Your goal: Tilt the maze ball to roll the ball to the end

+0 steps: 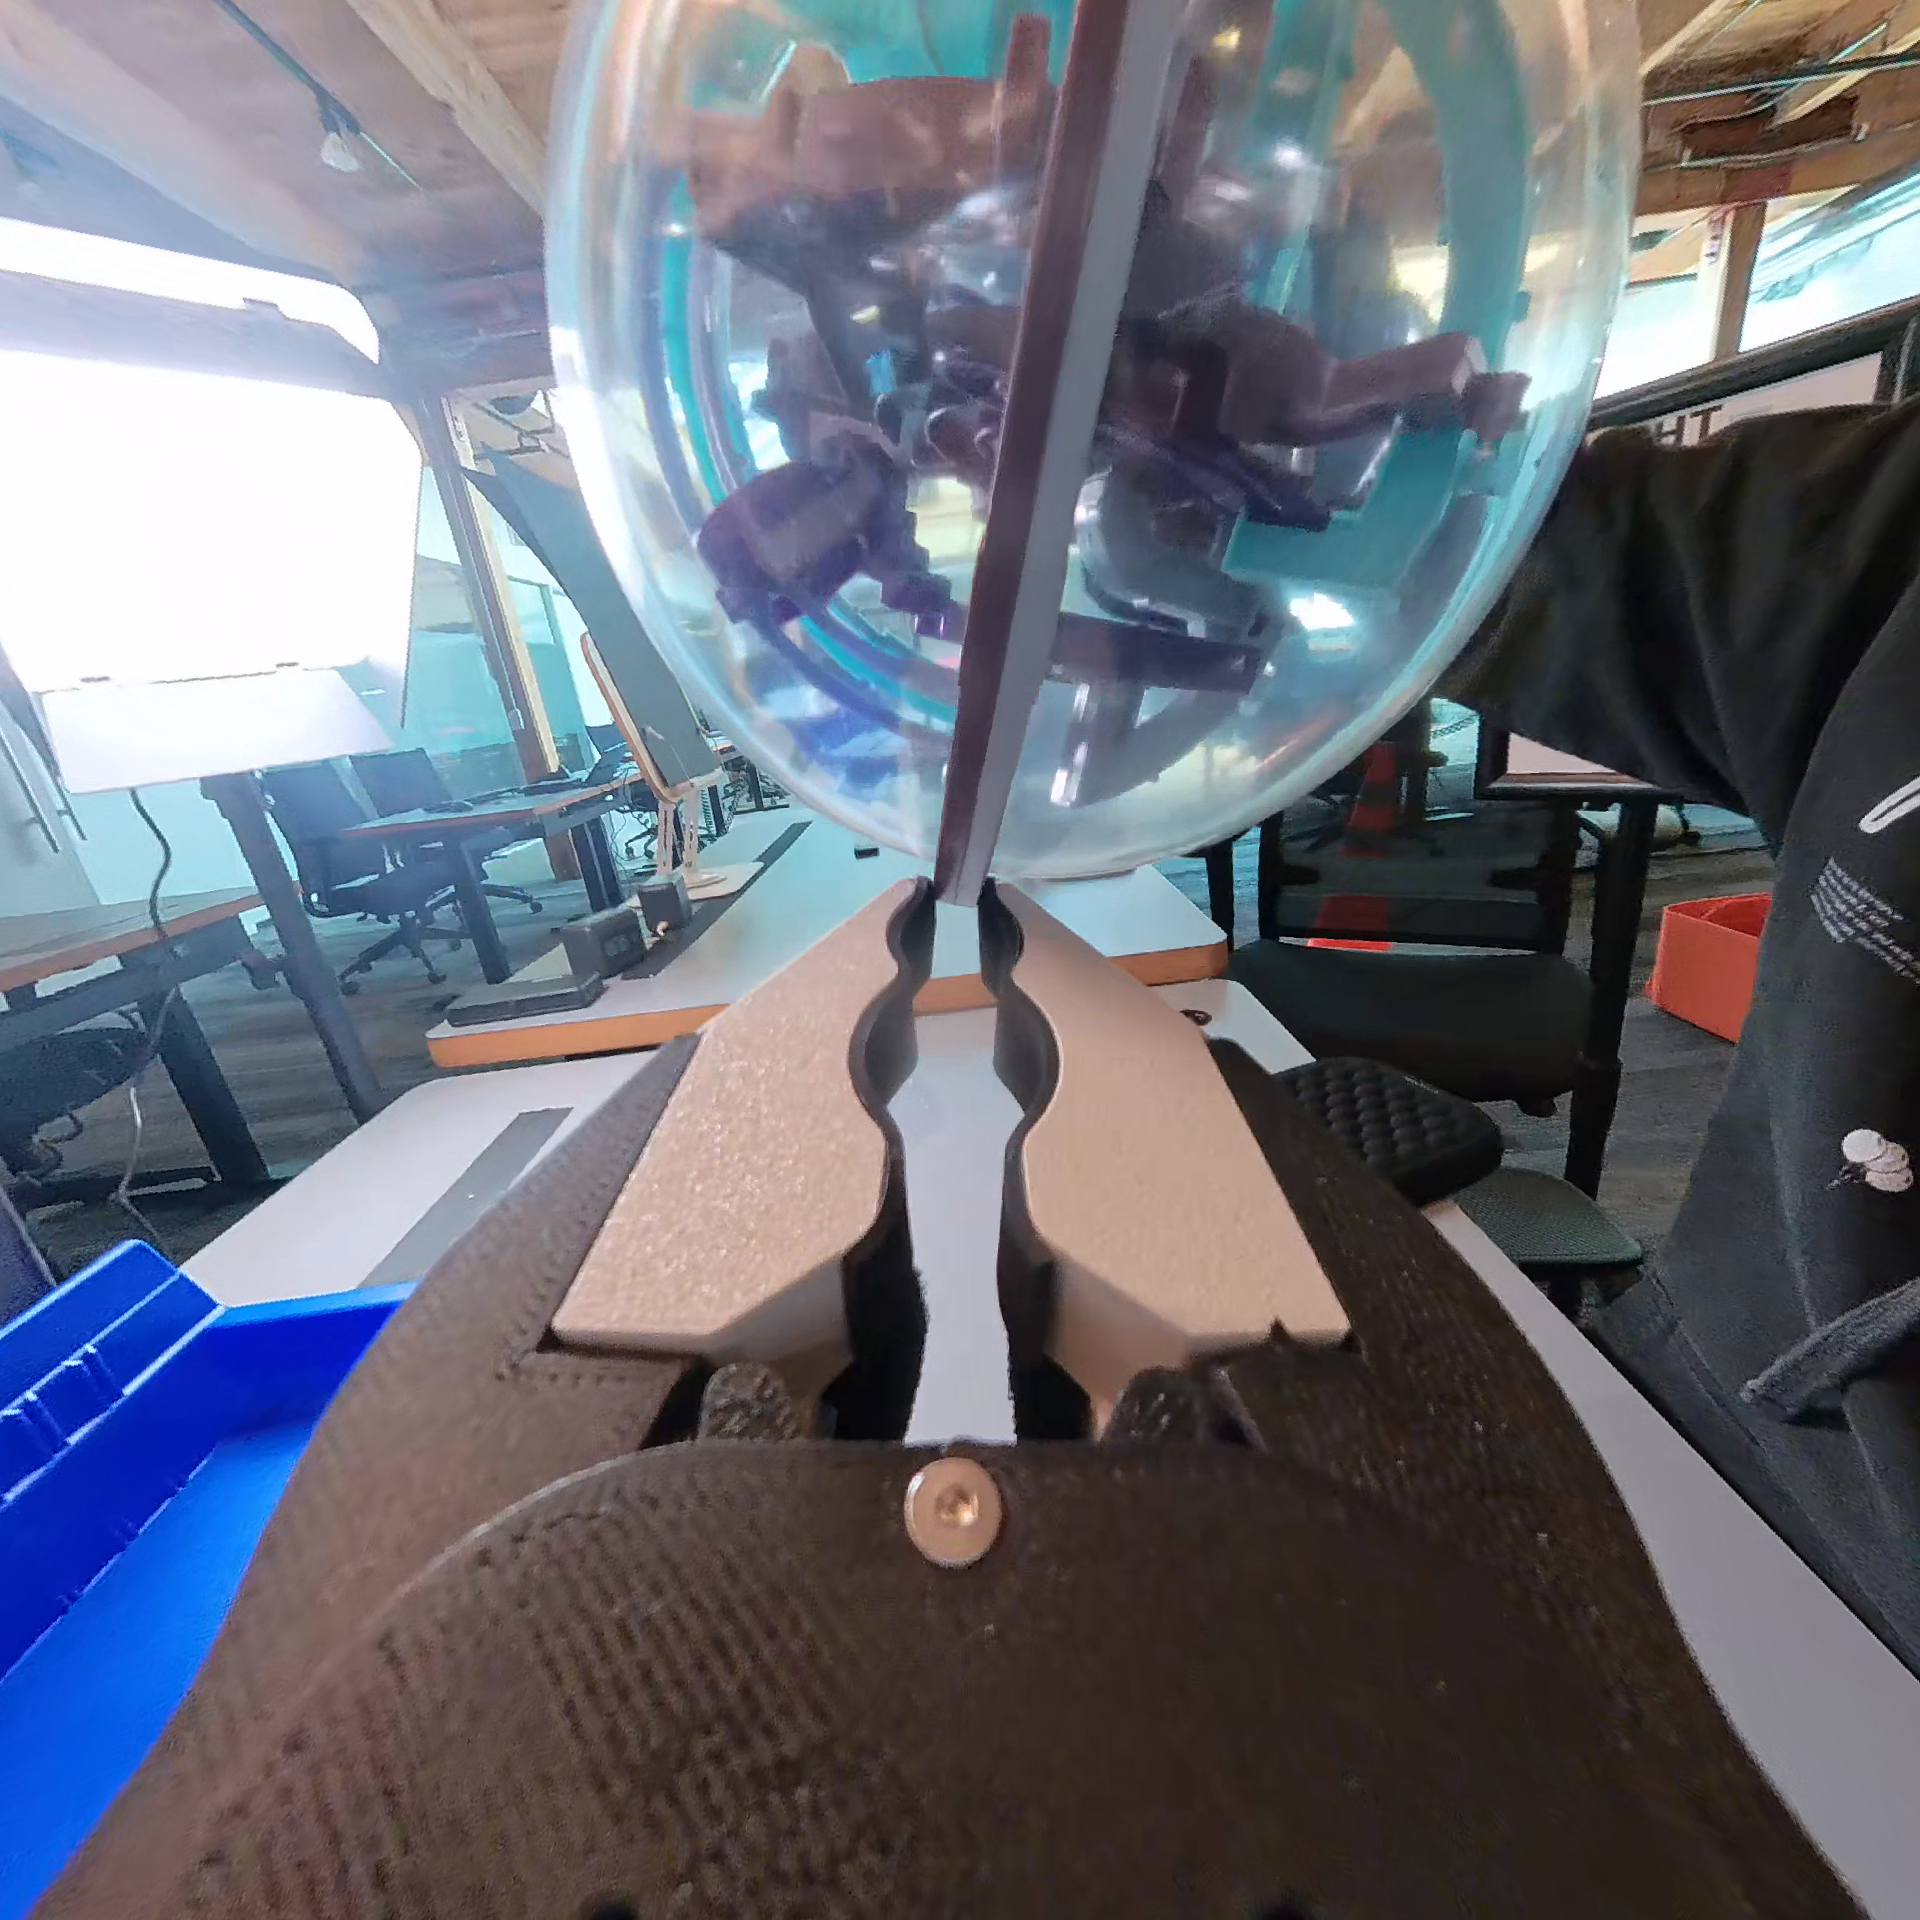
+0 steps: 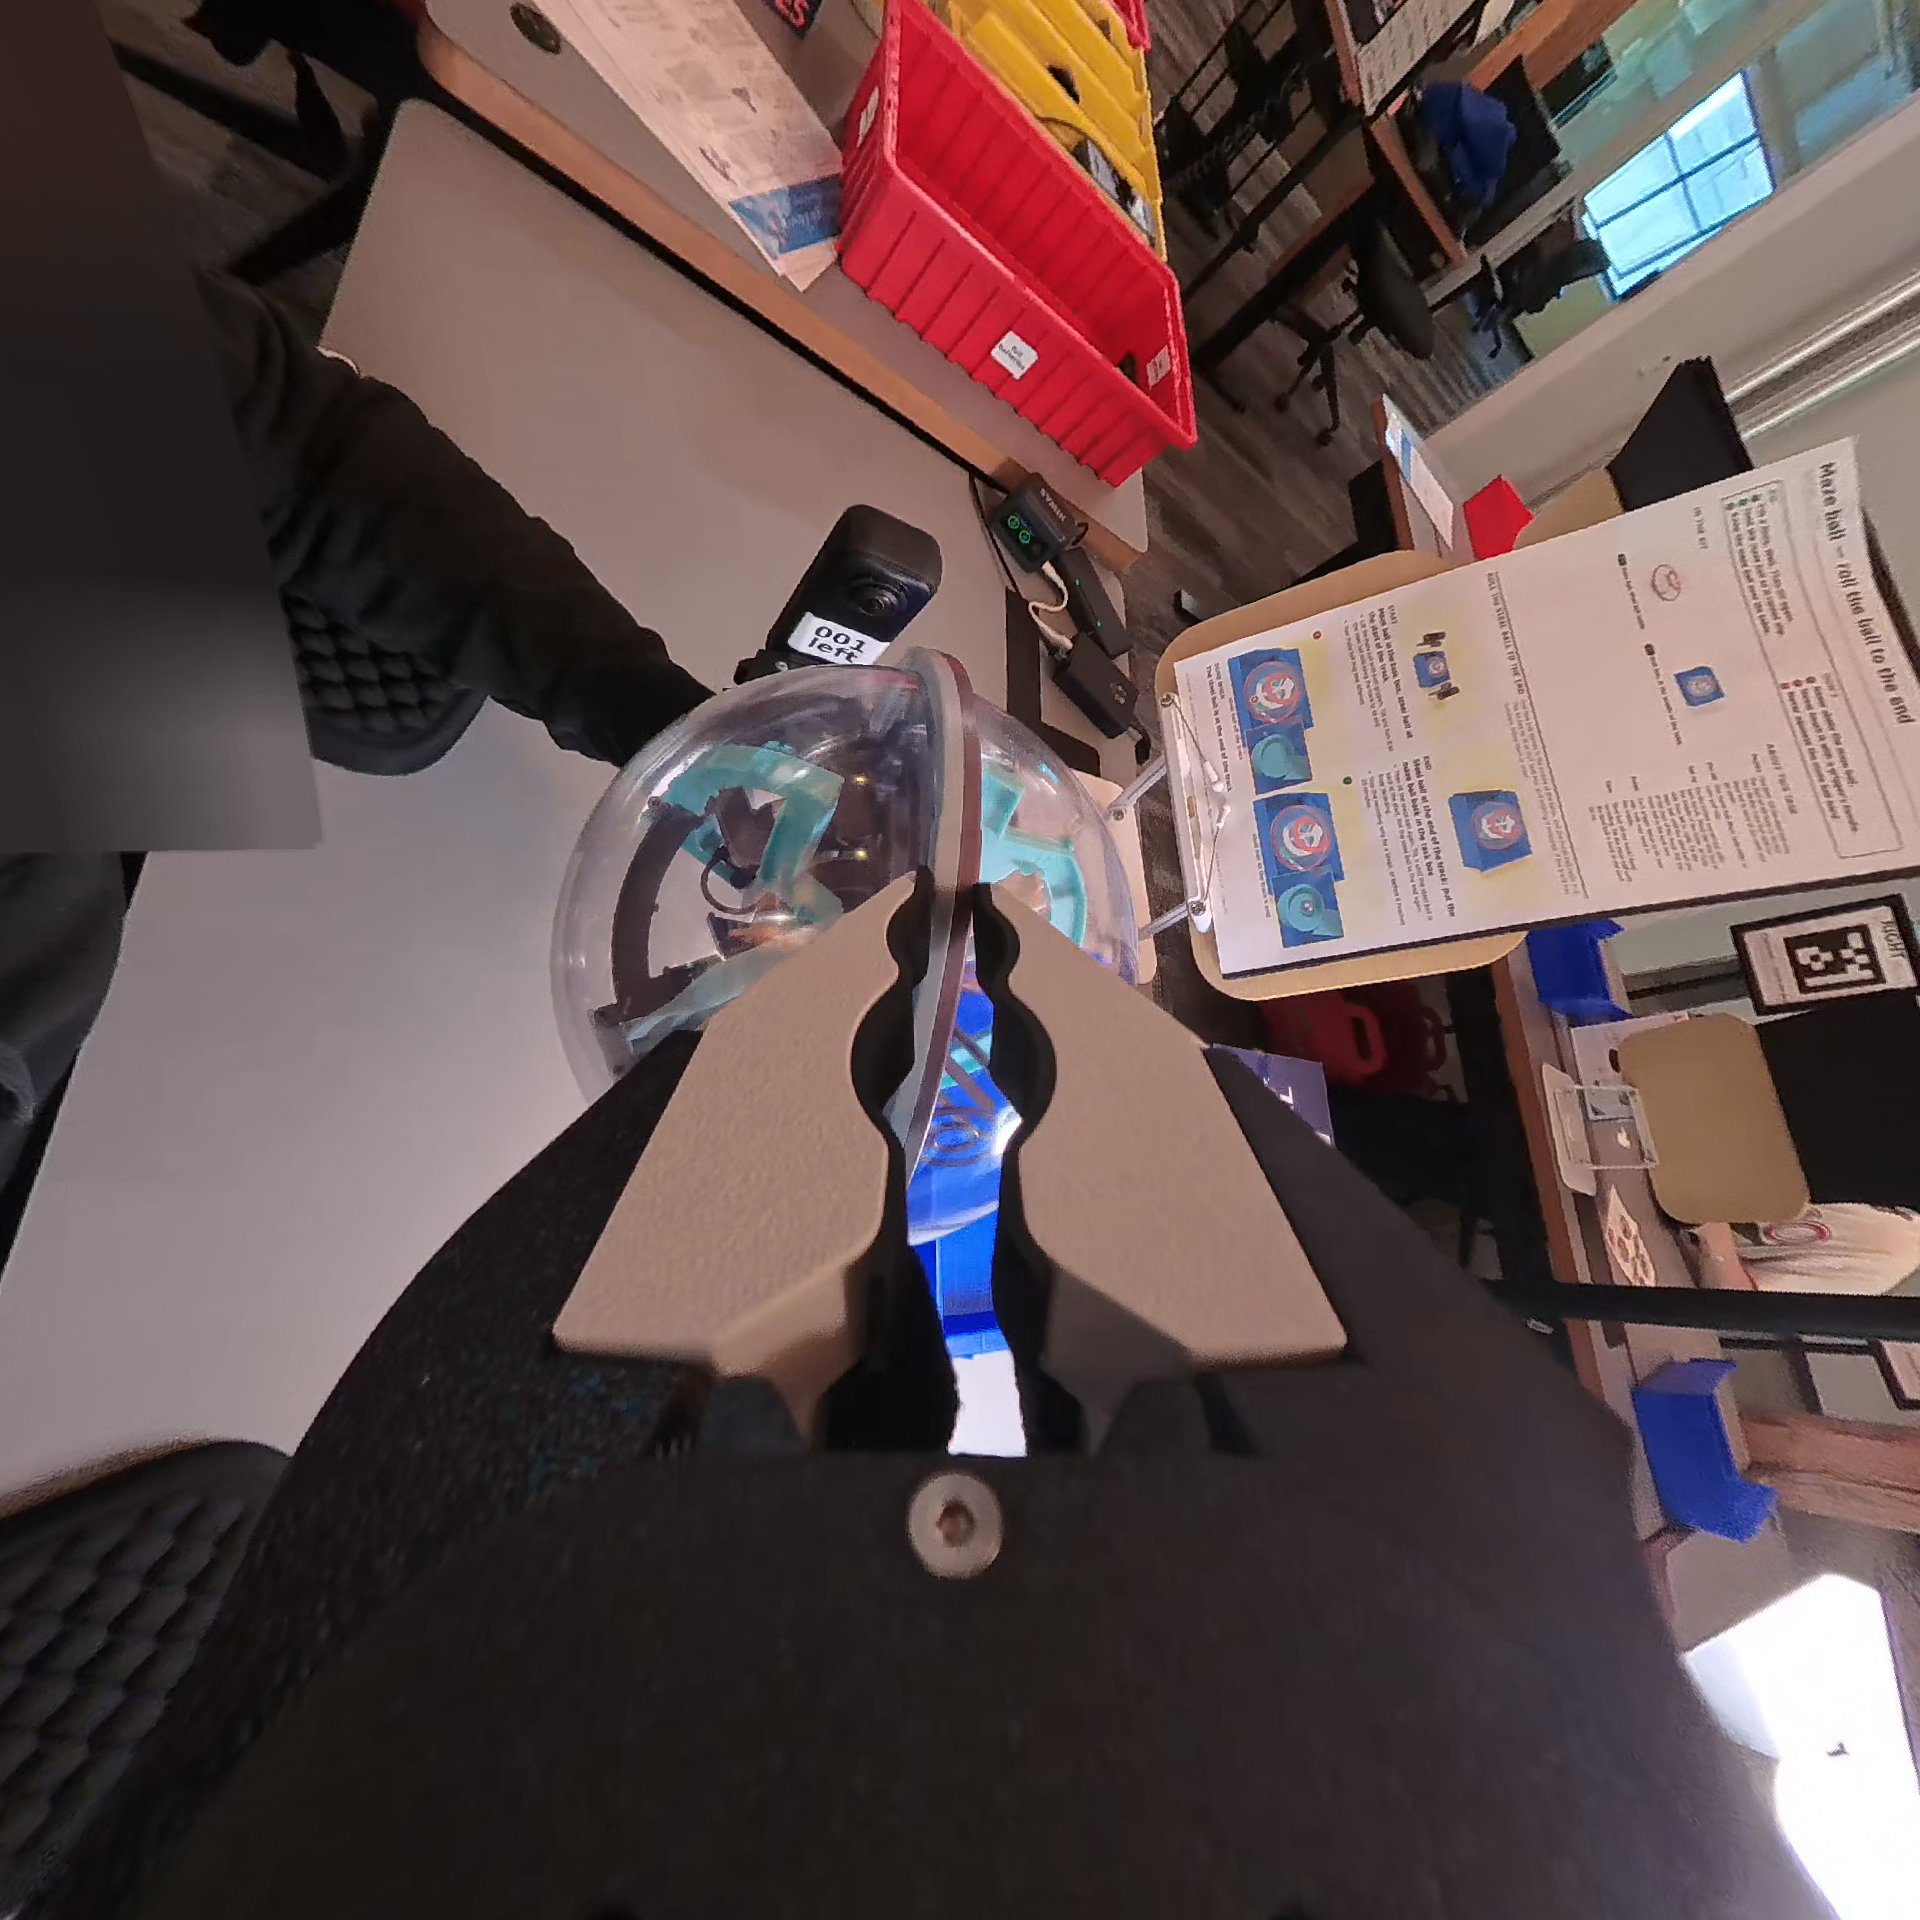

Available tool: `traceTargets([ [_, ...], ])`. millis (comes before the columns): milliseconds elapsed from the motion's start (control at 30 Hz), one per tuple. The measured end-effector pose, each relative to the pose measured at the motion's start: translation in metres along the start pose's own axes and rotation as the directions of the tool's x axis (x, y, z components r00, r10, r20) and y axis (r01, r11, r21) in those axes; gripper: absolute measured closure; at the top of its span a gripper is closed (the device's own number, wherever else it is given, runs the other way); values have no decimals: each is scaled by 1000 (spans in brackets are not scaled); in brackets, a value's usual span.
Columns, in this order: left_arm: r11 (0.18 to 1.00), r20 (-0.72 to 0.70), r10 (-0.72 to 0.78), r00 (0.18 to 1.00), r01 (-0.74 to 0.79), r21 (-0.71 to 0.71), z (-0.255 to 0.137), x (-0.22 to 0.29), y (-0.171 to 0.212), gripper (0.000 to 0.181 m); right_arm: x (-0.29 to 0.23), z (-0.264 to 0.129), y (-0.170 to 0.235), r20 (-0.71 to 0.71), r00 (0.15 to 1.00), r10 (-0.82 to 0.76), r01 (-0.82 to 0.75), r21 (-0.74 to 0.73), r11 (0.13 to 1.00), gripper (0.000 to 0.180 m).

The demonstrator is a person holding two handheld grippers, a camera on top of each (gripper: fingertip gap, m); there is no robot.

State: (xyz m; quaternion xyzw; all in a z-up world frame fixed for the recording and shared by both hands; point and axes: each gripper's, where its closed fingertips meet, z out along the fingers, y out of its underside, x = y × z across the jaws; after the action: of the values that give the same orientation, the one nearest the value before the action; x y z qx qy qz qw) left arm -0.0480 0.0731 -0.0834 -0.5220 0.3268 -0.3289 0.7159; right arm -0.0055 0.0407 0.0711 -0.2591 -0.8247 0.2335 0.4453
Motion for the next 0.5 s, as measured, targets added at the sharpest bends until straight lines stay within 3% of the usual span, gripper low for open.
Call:
traceTargets([
  [233,998,15,30,999,-31,49,-12,0,-26,174,6,-19,1,-24,998,50,-48,78,996,174],
  [500,999,-41,-51,998,52,14,-2,14,-9,174,2,-23,22,-14,993,114,-113,49,992,174],
])
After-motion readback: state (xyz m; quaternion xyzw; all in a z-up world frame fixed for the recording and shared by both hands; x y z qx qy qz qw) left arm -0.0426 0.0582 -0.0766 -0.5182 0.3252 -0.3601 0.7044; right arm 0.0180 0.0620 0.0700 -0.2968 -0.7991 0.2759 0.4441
